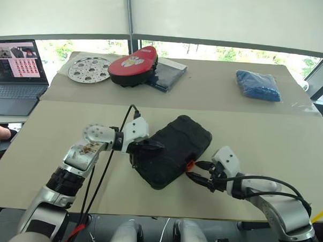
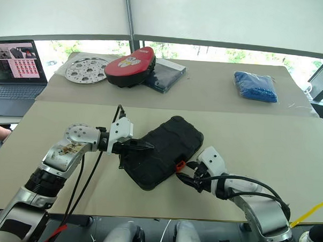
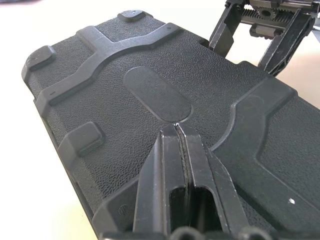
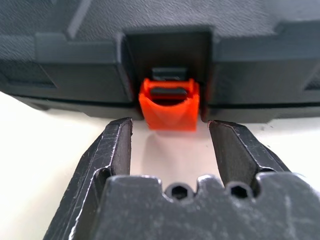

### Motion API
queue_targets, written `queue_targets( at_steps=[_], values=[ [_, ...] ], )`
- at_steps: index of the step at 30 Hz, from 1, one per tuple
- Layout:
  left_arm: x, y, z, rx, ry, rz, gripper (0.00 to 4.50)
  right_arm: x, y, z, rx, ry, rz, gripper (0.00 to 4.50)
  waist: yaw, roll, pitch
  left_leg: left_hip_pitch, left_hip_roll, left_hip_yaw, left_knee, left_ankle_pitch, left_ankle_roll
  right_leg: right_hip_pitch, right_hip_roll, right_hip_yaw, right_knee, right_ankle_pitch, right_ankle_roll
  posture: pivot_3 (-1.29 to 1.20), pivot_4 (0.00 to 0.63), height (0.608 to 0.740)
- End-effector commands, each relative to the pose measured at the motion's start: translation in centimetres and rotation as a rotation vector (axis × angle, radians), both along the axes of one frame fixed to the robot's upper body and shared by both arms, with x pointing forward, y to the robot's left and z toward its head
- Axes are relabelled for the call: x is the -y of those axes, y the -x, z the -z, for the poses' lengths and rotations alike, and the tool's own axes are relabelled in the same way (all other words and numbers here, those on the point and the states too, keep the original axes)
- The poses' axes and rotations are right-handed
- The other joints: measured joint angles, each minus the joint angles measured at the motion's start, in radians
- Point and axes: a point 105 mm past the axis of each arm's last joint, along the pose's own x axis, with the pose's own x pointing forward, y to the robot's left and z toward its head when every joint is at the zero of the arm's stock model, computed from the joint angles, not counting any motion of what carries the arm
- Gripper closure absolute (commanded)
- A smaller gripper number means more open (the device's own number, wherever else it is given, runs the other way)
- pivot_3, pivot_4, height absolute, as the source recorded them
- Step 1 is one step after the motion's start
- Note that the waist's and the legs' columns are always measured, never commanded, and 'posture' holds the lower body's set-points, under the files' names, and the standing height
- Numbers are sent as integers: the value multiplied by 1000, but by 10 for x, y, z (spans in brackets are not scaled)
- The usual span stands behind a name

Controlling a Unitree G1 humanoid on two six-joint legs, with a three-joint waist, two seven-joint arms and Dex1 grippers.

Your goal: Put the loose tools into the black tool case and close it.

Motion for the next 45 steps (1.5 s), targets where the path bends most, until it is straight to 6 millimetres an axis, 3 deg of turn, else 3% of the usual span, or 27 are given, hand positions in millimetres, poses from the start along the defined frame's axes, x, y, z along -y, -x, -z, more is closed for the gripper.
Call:
queue_targets(
  at_steps=[1,7,13,30,45],
  values=[
    [-8,5,28,-88,-77,-19,4500,-8,-1,-12,45,-19,-18,1653,0,0,0,0,0,0,0,0,0,0,0,0,0,0,0,0,150,740],
    [-8,5,28,-88,-78,-18,4500,-15,-1,-12,68,-27,-19,1653,-4,0,0,0,0,0,0,0,0,0,0,0,0,0,0,0,150,740],
    [-8,6,29,-92,-79,-16,4500,-15,-2,-15,94,-42,-9,3245,-7,0,0,0,0,0,0,0,0,0,0,0,0,0,0,0,150,740],
    [-8,7,36,-114,-101,-11,4500,-1,17,-23,147,-35,-69,3258,-7,0,0,0,0,0,-2,0,0,0,0,0,-1,0,0,0,150,740],
    [-8,10,40,-130,-112,-5,4500,-9,17,-29,218,-85,-116,3258,-8,0,0,1,0,0,-5,0,0,-1,0,0,-1,0,0,0,150,740]
  ],
)
